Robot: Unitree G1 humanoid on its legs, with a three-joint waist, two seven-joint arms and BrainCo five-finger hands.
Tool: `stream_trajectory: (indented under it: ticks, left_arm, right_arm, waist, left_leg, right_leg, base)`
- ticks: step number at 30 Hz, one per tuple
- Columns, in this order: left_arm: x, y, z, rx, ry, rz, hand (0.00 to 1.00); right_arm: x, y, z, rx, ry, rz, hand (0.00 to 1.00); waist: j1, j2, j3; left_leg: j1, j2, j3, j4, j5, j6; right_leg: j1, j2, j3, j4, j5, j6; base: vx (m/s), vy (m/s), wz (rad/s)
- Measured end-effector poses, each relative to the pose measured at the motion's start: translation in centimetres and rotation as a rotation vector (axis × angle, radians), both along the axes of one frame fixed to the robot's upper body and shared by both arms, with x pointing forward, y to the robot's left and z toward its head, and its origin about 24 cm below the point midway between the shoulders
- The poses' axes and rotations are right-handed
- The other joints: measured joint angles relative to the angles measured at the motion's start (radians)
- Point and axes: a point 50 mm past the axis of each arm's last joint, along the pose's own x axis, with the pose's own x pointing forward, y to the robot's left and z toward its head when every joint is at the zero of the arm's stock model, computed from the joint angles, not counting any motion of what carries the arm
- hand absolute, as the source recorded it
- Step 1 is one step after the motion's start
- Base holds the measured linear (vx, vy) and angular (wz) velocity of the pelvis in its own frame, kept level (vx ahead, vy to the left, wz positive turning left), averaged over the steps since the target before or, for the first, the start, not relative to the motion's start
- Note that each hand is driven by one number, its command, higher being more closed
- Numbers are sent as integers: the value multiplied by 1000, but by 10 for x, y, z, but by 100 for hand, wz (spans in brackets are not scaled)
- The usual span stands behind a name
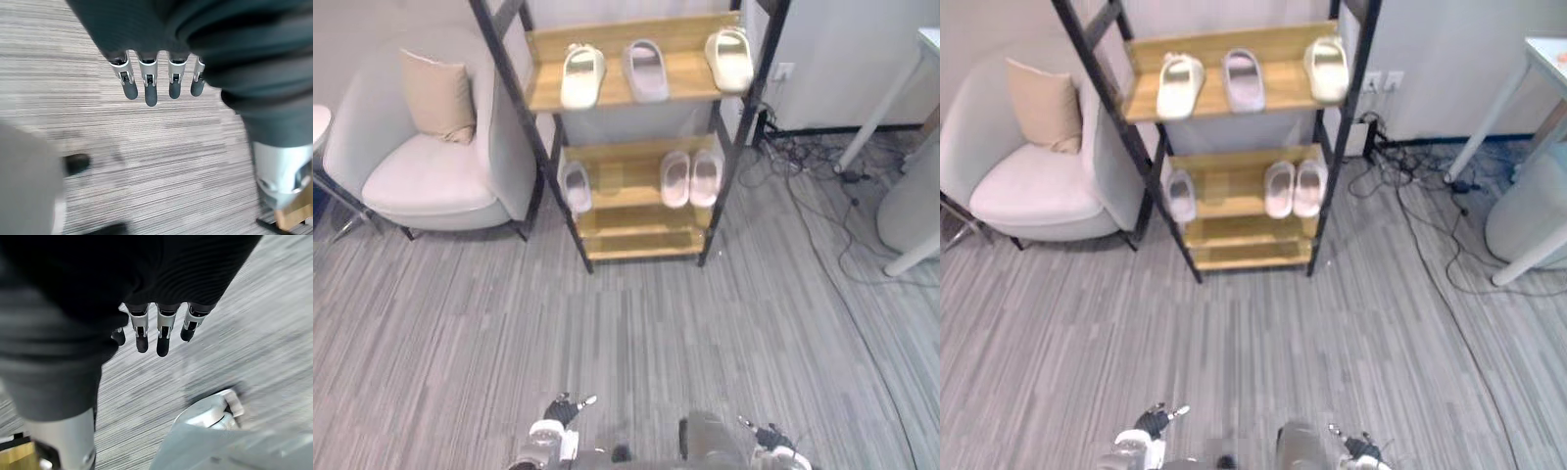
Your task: Organize the slippers on the shoe rack
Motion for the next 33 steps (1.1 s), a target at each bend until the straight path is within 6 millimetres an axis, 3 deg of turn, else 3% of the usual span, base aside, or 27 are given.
stream_trajectory:
  ticks: [1,2,3,5,6,8,10,11,13,14,15,16,17,18,19,20,21,23,24,26,29,31,33]
  left_arm:
    - [-2,-6,-1,-14,5,0,0]
    - [-2,-7,-1,-19,5,-5,0]
    - [-1,-9,-2,-27,9,-2,0]
    - [1,-14,-1,-42,3,-4,0]
    - [2,-18,-1,-57,-7,8,0]
    - [6,-24,1,-93,-30,59,0]
    - [2,-27,0,-111,-31,85,0]
    - [3,-25,2,-108,-44,89,0]
    - [2,-25,2,-105,-45,88,0]
    - [1,-25,1,-105,-41,86,0]
    - [1,-25,1,-104,-40,84,0]
    - [1,-26,1,-104,-39,81,0]
    - [1,-25,1,-103,-38,81,0]
    - [0,-23,0,-96,-33,78,0]
    - [-2,-20,-1,-82,-18,67,0]
    - [-2,-19,-1,-78,-15,59,0]
    - [-2,-18,-1,-65,-6,37,0]
    - [-1,-15,-1,-59,-5,35,0]
    - [-2,-14,-2,-54,5,26,0]
    - [-5,-13,-3,-44,18,7,0]
    - [-4,-6,-2,-19,15,-10,0]
    - [-5,-3,-2,-4,19,-23,0]
    - [-7,0,-2,4,23,-21,0]
  right_arm:
    - [2,-6,2,-15,-5,-5,0]
    - [3,-7,2,-16,-10,-9,0]
    - [10,-12,6,-27,-33,-15,0]
    - [5,-14,5,-31,-17,-19,0]
    - [-5,-15,3,-28,2,-36,0]
    - [-12,-13,1,-29,21,-17,0]
    - [-17,-12,0,-30,40,-1,0]
    - [-17,-10,-1,-24,39,-3,0]
    - [-14,-9,-1,-22,31,-3,0]
    - [-9,-11,2,-28,9,-2,0]
    - [-7,-12,3,-31,0,-2,0]
    - [-7,-12,3,-32,0,-4,0]
    - [-7,-12,3,-32,2,-3,0]
    - [-7,-12,2,-30,8,1,0]
    - [-7,-10,2,-23,10,0,0]
    - [-7,-10,1,-23,13,-2,0]
    - [-13,-10,0,-22,29,-5,0]
    - [-11,-8,-1,-20,35,4,0]
    - [-5,-6,0,-12,29,11,0]
    - [1,-1,0,-3,18,30,0]
    - [12,0,3,-6,-9,45,0]
    - [8,-1,2,-4,3,41,0]
    - [0,0,0,-1,20,36,0]
  waist:
    - [2,44,3]
    - [4,50,-2]
    - [7,43,7]
    - [-3,44,7]
    - [-5,36,9]
    - [-4,22,19]
    - [16,27,20]
    - [22,21,22]
    - [25,17,20]
    - [27,23,17]
    - [27,28,18]
    - [31,43,13]
    - [41,45,10]
    - [54,37,1]
    - [49,24,-13]
    - [46,17,-16]
    - [43,-6,-25]
    - [50,-15,-24]
    - [53,-11,-22]
    - [52,-3,-20]
    - [53,27,-18]
    - [51,30,-17]
    - [51,3,-29]
  left_leg:
    - [19,39,-17,-2,-23,-29]
    - [14,52,-16,2,-19,-32]
    - [23,47,-18,3,11,-56]
    - [51,55,-23,26,47,-90]
    - [7,60,-36,182,51,-97]
    - [-172,105,-37,579,92,-151]
    - [-289,166,29,790,23,-118]
    - [-347,179,83,768,-32,-77]
    - [-371,151,154,581,-54,-71]
    - [-372,97,150,318,-34,-66]
    - [-372,81,138,207,-8,-72]
    - [-374,64,105,77,61,-87]
    - [-371,61,91,75,98,-87]
    - [-365,44,85,74,146,-31]
    - [-353,12,94,78,125,20]
    - [-352,4,97,82,122,25]
    - [-347,-25,111,83,99,47]
    - [-314,-49,126,64,75,58]
    - [-260,-57,133,35,61,68]
    - [-191,-55,133,10,50,79]
    - [-135,-12,116,-6,49,79]
    - [-113,14,94,-2,43,68]
    - [-103,7,88,9,14,19]
  right_leg:
    - [20,35,-20,-13,47,-41]
    - [22,41,-13,-8,43,-60]
    - [5,50,-8,59,-5,-84]
    - [32,48,-27,118,-74,-96]
    - [81,32,-41,120,-122,-97]
    - [151,8,-61,96,-165,-104]
    - [203,10,-77,91,-198,-126]
    - [249,-2,-83,82,-220,-127]
    - [281,-20,-74,76,-248,-118]
    - [297,-24,-57,72,-271,-108]
    - [307,-21,-49,67,-278,-103]
    - [326,-8,-37,48,-285,-92]
    - [329,-4,-27,45,-287,-80]
    - [336,-3,11,45,-307,-55]
    - [352,-33,28,44,-327,-31]
    - [354,-41,29,46,-328,-29]
    - [356,-71,38,48,-335,-16]
    - [339,-87,69,121,-339,19]
    - [297,-88,83,259,-323,73]
    - [247,-82,71,390,-351,52]
    - [159,-56,14,339,-369,36]
    - [135,-49,-1,187,-320,29]
    - [136,-60,4,45,-140,18]
  base:
    - [536,-165,18]
    - [598,-211,-20]
    - [357,-154,-13]
    - [408,-183,21]
    - [347,-174,60]
    - [273,-154,54]
    - [191,-78,7]
    - [234,-36,0]
    - [213,19,-9]
    - [250,107,-22]
    - [365,168,-31]
    - [336,173,-33]
    - [380,191,-58]
    - [397,196,-50]
    - [442,195,-37]
    - [457,187,-2]
    - [464,185,-4]
    - [444,186,-14]
    - [341,136,-24]
    - [312,82,-21]
    - [286,-5,2]
    - [252,-100,29]
    - [191,-98,25]
